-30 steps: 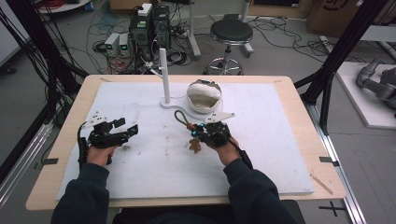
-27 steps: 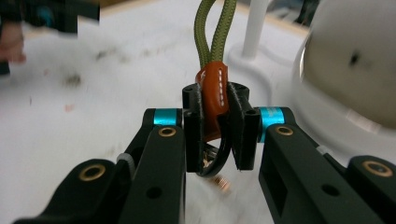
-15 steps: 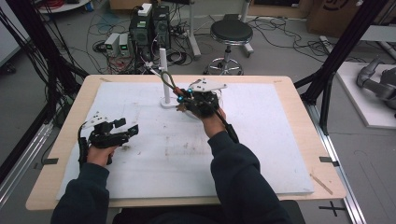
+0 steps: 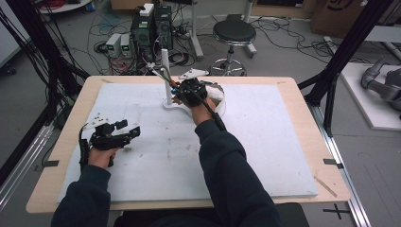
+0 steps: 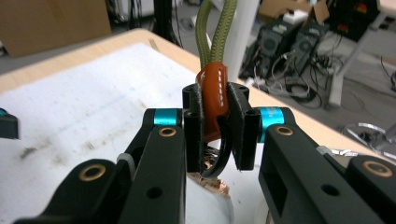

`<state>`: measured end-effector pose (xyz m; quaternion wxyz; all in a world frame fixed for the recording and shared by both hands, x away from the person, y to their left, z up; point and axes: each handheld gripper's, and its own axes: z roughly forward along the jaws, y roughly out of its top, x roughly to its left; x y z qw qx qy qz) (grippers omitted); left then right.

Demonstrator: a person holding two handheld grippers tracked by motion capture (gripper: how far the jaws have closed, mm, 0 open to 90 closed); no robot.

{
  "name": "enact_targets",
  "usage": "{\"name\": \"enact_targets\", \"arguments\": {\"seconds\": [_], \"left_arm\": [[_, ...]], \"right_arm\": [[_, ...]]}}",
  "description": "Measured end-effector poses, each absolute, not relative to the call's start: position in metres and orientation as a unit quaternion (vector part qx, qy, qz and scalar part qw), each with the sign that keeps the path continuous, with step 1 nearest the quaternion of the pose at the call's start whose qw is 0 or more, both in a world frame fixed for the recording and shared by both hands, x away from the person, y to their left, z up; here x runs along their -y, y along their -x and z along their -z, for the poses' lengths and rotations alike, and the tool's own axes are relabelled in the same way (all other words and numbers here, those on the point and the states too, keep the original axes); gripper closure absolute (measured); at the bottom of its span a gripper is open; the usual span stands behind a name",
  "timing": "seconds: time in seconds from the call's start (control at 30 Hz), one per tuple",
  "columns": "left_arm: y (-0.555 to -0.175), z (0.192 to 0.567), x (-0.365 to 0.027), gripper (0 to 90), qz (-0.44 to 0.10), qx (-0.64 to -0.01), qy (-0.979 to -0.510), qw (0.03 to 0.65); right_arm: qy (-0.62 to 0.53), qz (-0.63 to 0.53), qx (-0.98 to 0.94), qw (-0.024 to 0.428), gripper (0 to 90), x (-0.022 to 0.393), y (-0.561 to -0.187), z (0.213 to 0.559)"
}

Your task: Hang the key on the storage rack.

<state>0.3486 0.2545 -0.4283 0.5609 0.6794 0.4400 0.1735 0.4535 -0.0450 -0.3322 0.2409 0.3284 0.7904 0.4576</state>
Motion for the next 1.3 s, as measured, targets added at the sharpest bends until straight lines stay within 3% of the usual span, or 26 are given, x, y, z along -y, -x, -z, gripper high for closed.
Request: {"name": "enact_targets", "arguments": {"seconds": [0.17,0.23,0.43,0.6,0.67,0.77,0.97,1.3], "left_arm": [[-0.349,0.428,-0.255,24.8,-0.174,-0.441,-0.678,0.562],[-0.348,0.428,-0.256,24.8,-0.173,-0.442,-0.678,0.562],[-0.348,0.428,-0.256,24.8,-0.174,-0.441,-0.677,0.562],[-0.348,0.428,-0.256,24.2,-0.177,-0.445,-0.671,0.567],[-0.347,0.427,-0.256,23.8,-0.177,-0.445,-0.669,0.568],[-0.347,0.427,-0.255,23.7,-0.178,-0.443,-0.67,0.569],[-0.347,0.427,-0.255,23.7,-0.18,-0.441,-0.67,0.57],[-0.346,0.426,-0.251,23.8,-0.185,-0.433,-0.671,0.572]], "right_arm": [[-0.335,-0.459,-0.786,0.242,74.8,0.048,-0.454,0.334],[-0.335,-0.467,-0.779,0.252,63.8,0.053,-0.452,0.333],[-0.341,-0.467,-0.773,0.261,46.7,0.089,-0.447,0.326],[-0.322,-0.478,-0.774,0.264,39.7,0.119,-0.436,0.326],[-0.32,-0.461,-0.79,0.246,30.7,0.134,-0.431,0.329],[-0.303,-0.454,-0.802,0.242,25.7,0.17,-0.415,0.341],[-0.315,-0.463,-0.798,0.22,21.7,0.212,-0.398,0.358],[-0.349,-0.456,-0.786,0.227,21.2,0.27,-0.364,0.391]]}}
